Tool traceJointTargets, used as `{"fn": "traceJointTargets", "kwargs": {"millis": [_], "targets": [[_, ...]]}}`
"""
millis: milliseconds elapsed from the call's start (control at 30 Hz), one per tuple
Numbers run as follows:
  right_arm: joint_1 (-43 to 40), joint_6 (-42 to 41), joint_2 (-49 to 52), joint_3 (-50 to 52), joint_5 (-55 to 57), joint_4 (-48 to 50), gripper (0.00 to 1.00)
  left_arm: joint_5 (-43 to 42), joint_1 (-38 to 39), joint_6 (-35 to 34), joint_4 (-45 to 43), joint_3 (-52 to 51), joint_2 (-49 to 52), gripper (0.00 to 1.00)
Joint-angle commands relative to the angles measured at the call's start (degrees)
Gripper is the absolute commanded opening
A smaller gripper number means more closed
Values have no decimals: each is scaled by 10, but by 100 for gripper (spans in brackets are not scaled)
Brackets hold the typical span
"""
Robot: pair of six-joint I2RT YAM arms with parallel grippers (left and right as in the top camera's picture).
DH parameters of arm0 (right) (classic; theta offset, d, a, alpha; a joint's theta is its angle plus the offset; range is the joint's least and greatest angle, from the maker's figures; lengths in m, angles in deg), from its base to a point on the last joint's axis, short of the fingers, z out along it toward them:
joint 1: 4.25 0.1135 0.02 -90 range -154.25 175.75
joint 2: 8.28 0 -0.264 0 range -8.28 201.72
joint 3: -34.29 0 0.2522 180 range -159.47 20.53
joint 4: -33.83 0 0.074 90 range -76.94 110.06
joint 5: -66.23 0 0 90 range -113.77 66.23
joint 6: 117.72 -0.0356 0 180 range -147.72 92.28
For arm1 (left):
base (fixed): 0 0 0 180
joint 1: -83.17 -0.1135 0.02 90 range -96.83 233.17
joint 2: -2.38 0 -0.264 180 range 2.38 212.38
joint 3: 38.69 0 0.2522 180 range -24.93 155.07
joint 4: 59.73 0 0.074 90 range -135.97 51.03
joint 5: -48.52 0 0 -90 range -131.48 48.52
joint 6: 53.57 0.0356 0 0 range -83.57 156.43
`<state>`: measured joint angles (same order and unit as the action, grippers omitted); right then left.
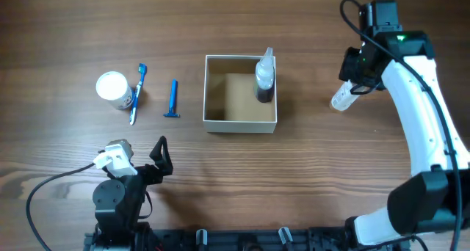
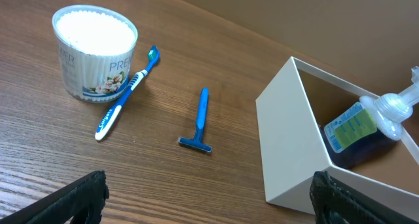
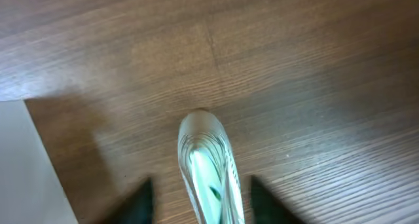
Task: Pack container
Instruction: 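Move the right gripper back and grasp the white lotion tube, then lower the lotion tube into the box and open the right gripper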
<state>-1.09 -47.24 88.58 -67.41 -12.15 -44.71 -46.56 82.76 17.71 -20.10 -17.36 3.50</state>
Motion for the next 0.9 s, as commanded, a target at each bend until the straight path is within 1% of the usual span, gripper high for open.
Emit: {"fn": "traceJointTargets", "kwargs": {"millis": [0,100,200,233,267,367,433,467,567,700,733,800,867], "targets": [[-2,-4,-9,2,19,7,4,-7,-3,3,-1,-1,-3,100],[4,-3,-65,-2,19,6,4,-7,-3,3,-1,-1,-3,100],[53,2,-182,-2,-8,-3,4,-7,-3,3,-1,-1,-3,100],[87,19,-229,-2,-28,-1,5,-7,-3,3,-1,-1,-3,100],[129,19,-273,-2,-31,-2,4,-7,-3,3,-1,-1,-3,100],[219,13,-325,-2,-49,-2,4,-7,-3,3,-1,-1,-3,100],[268,11,-306,-2,-62,7,4,-7,-3,3,-1,-1,-3,100],[276,12,-291,-2,-69,16,4,-7,-3,3,-1,-1,-3,100],[287,15,-221,-2,-103,56,4,-7,-3,3,-1,-1,-3,100],[287,13,-113,-2,-98,91,4,-7,-3,3,-1,-1,-3,100],[287,-2,-77,-2,-78,87,4,-7,-3,3,-1,-1,-3,100],[287,-33,-27,-2,-5,80,4,-7,-3,3,-1,-1,-3,100],[287,-33,3,-2,-7,89,4,-7,-3,3,-1,-1,-3,100]]}}
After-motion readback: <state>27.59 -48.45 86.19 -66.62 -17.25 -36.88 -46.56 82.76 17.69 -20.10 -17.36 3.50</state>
